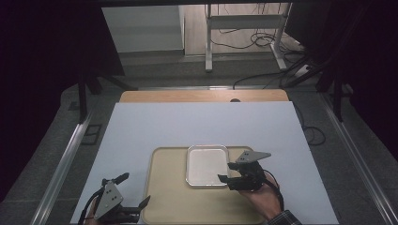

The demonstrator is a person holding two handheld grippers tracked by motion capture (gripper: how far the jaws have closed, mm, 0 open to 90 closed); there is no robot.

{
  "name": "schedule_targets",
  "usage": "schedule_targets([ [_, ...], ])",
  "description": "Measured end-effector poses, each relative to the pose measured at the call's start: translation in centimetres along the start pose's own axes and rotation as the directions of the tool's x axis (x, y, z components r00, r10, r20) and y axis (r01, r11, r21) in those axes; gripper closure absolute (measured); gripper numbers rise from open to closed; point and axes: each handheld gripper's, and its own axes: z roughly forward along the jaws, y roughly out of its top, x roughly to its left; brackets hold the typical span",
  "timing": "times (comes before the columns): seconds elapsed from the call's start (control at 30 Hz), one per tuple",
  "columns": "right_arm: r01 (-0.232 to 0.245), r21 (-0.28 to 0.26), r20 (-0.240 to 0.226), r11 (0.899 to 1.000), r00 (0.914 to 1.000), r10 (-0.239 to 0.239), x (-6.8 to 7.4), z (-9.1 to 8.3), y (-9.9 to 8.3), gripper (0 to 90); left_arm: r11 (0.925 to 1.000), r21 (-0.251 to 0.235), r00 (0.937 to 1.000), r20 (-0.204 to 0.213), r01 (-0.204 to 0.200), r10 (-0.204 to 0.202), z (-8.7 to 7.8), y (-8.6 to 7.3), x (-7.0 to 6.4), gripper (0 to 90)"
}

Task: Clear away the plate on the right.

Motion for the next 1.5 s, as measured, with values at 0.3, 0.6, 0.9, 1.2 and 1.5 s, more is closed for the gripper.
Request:
schedule_targets([
  [0.3, 0.008, -0.013, 0.015, 1.000, 0.9999, -0.007, -0.2, -0.7, -0.1, 32.1, 1.0000, 0.000, 1.0000, 0.001, -0.001, 0.001, 0.0, 0.0, 0.0, 2.8],
  [0.6, -0.014, -0.029, 0.021, 0.999, 0.9997, 0.015, -0.8, -1.7, -0.5, 27.7, 1.0000, -0.001, 1.0000, 0.002, 0.003, -0.003, 0.0, 0.0, 0.0, 2.8],
  [0.9, -0.007, -0.030, 0.052, 1.000, 0.9986, 0.009, -1.0, -2.7, -0.8, 25.2, 1.0000, -0.001, 1.0000, 0.004, 0.002, -0.002, 0.0, 0.0, 0.0, 2.8],
  [1.2, -0.022, -0.045, 0.074, 0.999, 0.9969, 0.025, -1.5, -4.1, -1.5, 17.0, 1.0000, -0.001, 1.0000, 0.005, 0.000, 0.000, 0.1, 0.0, 0.0, 2.8],
  [1.5, -0.019, -0.063, 0.082, 0.998, 0.9963, 0.024, -1.6, -5.3, -2.1, 12.0, 1.0000, -0.001, 1.0000, 0.005, 0.000, 0.000, 0.1, 0.0, 0.0, 2.8],
])
